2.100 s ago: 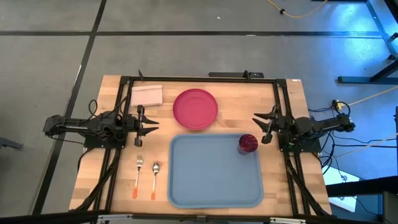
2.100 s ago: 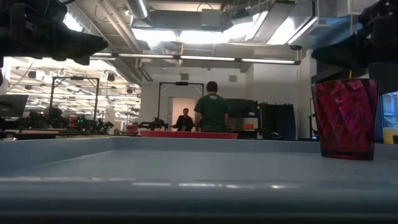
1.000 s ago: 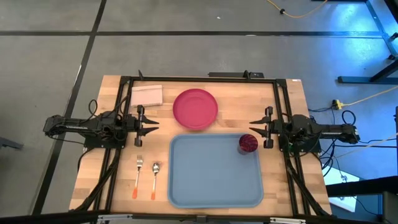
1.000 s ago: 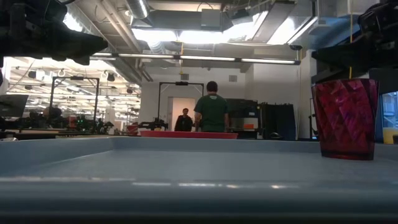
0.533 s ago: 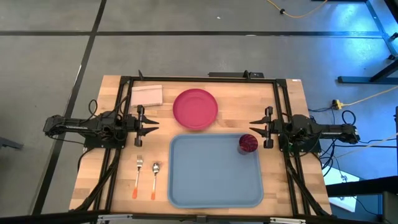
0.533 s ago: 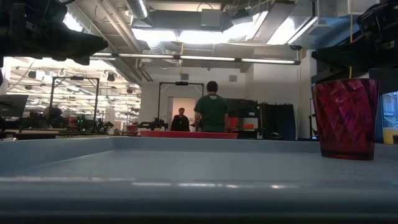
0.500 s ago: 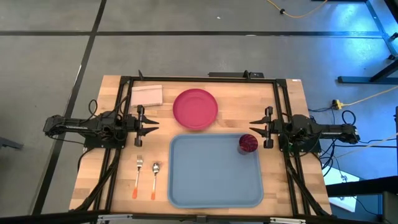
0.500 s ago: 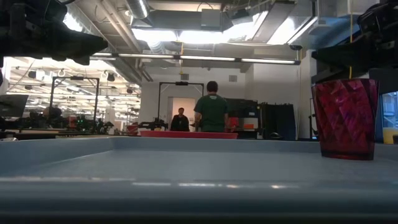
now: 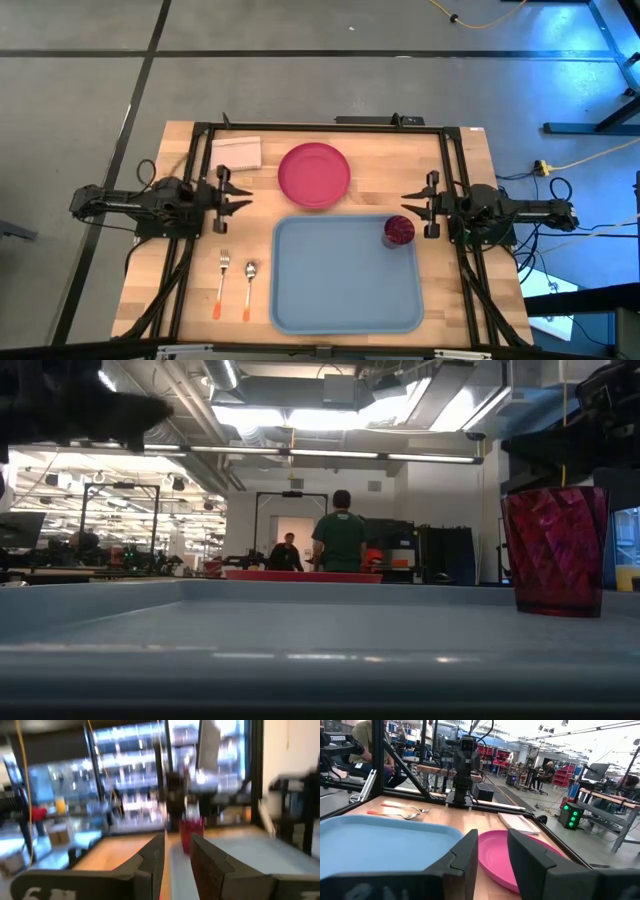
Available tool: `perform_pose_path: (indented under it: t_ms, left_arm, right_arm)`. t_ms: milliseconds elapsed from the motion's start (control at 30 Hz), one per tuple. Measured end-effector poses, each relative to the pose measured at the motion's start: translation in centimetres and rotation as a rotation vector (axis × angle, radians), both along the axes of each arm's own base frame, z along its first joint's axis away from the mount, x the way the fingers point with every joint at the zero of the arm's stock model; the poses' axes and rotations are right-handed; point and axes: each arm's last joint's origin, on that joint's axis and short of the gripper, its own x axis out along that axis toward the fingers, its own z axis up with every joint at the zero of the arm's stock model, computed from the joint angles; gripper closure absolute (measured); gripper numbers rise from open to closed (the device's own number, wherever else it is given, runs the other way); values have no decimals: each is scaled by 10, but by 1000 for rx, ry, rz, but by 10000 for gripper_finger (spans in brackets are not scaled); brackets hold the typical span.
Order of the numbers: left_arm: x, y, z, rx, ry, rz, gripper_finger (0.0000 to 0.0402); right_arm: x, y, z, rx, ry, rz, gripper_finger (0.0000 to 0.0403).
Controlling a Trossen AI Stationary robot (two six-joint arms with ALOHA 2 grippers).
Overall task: Pick and place plate/cup/fork/spoon on tray
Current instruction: Put the pink plate in the middle of the blue tray
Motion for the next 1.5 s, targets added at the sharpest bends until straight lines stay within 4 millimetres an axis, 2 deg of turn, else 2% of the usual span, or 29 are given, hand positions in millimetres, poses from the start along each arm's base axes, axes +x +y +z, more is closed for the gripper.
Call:
perform_pose_path:
  t_ms: [133, 267, 367, 467, 567, 667, 767, 833, 900, 1033, 1167, 1367, 1500]
  left_arm:
    - [-9, 0, 23, -44, -258, -7, 318]
    - [-27, 1, 48, -8, -562, 49, 318]
    - [-32, 1, 66, -4, -629, 52, 318]
    - [-23, 1, 87, 2, -540, 50, 318]
    - [1, 3, 108, -15, -337, 103, 318]
    - [28, 9, 121, -46, -44, 310, 318]
    - [47, 21, 131, -60, 212, 617, 318]
    - [61, 29, 129, -76, 337, 753, 318]
    - [76, 36, 124, -92, 416, 792, 318]
    - [101, 50, 117, -97, 499, 737, 318]
    - [122, 68, 100, -173, 586, 674, 318]
    - [137, 103, 66, -379, 699, 608, 318]
    - [139, 125, 47, -490, 741, 665, 318]
  right_arm:
    - [0, 0, 1, 0, -6, 0, 293]
    - [0, 0, 1, 0, -6, 0, 293]
    - [0, 0, 2, 0, -19, 0, 293]
    - [0, 0, 5, 0, -47, 0, 293]
    - [-1, 0, 6, -21, -61, -2, 293]
    - [-1, 0, 7, -24, -64, -10, 293]
    - [-1, -1, 7, -23, -64, -29, 293]
    - [-1, -1, 7, -23, -64, -29, 293]
    - [-1, -1, 7, -23, -64, -29, 293]
    - [-1, -1, 7, -22, -64, -30, 293]
    - [-1, -1, 7, -17, -64, -29, 293]
    - [-1, -1, 6, -16, -64, -28, 293]
    - [-1, -1, 6, 37, -67, -23, 293]
